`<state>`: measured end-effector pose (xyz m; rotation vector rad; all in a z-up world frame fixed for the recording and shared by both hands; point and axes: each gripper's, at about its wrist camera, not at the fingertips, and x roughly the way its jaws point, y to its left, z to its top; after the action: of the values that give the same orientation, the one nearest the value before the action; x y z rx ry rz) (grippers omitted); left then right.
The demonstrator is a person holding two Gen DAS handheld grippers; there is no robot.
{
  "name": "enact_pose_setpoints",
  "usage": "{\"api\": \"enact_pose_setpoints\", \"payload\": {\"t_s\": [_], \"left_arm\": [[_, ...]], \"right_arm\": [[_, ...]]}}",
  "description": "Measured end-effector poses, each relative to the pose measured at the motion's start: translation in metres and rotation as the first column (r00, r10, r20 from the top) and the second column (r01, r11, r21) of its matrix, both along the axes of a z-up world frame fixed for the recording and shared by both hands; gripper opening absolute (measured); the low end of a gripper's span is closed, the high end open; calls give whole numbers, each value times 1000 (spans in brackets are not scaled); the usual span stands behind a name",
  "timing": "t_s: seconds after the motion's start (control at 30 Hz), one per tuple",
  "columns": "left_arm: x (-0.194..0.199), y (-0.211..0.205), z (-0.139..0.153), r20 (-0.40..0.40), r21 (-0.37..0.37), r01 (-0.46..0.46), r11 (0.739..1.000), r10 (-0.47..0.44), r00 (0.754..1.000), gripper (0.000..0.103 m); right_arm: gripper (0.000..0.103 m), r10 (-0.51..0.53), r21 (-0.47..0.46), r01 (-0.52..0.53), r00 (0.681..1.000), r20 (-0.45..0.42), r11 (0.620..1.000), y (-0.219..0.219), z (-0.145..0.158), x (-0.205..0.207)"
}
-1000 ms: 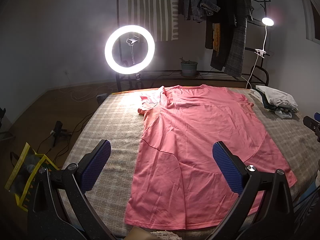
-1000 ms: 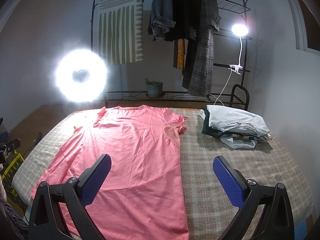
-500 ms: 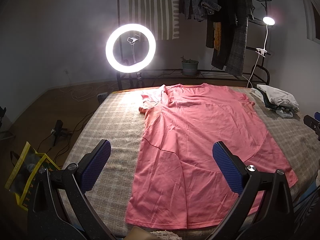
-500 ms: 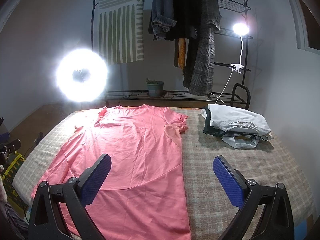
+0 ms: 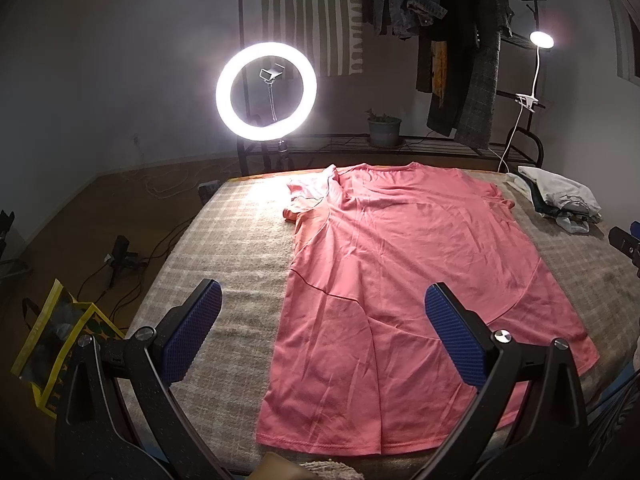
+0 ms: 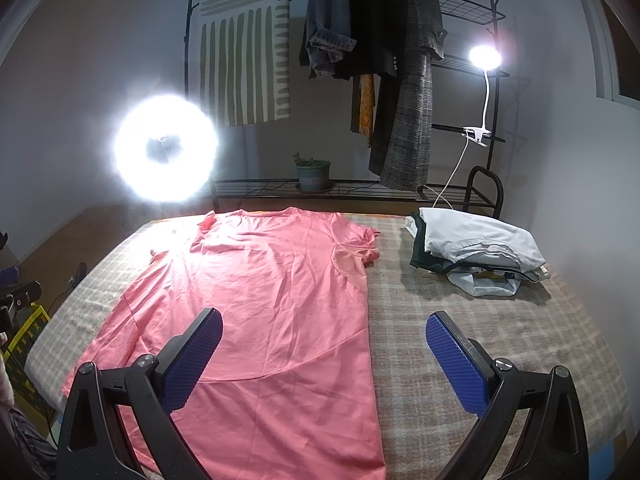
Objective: Fold small clothes
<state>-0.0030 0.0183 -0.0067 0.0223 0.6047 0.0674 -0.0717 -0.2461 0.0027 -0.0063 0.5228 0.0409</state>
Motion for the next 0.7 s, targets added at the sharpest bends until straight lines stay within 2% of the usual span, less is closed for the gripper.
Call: {"api": "enact_pose_setpoints", "payload": {"t_s": [0.27,0.43,0.57,0.7], "left_arm": [[1,7,-1,-13,11,-32,999,32,999,103],[2,22,-9,-24,-27,-52,998,52,998,102],[-4,42,-23,-36,-94,-56,994,53,998,88],[-8,61,-44,-113,-136,-106,985,91,989,80]], "right_arm": [[103,14,1,-14,1000,-10,1000,8,-2,9],[103,45,4,-45,999,-20,999,15,-1,19],[102,86,26,-85,995,-46,996,22,3,32],[96,139,70,-135,988,-66,988,32,13,53]]}}
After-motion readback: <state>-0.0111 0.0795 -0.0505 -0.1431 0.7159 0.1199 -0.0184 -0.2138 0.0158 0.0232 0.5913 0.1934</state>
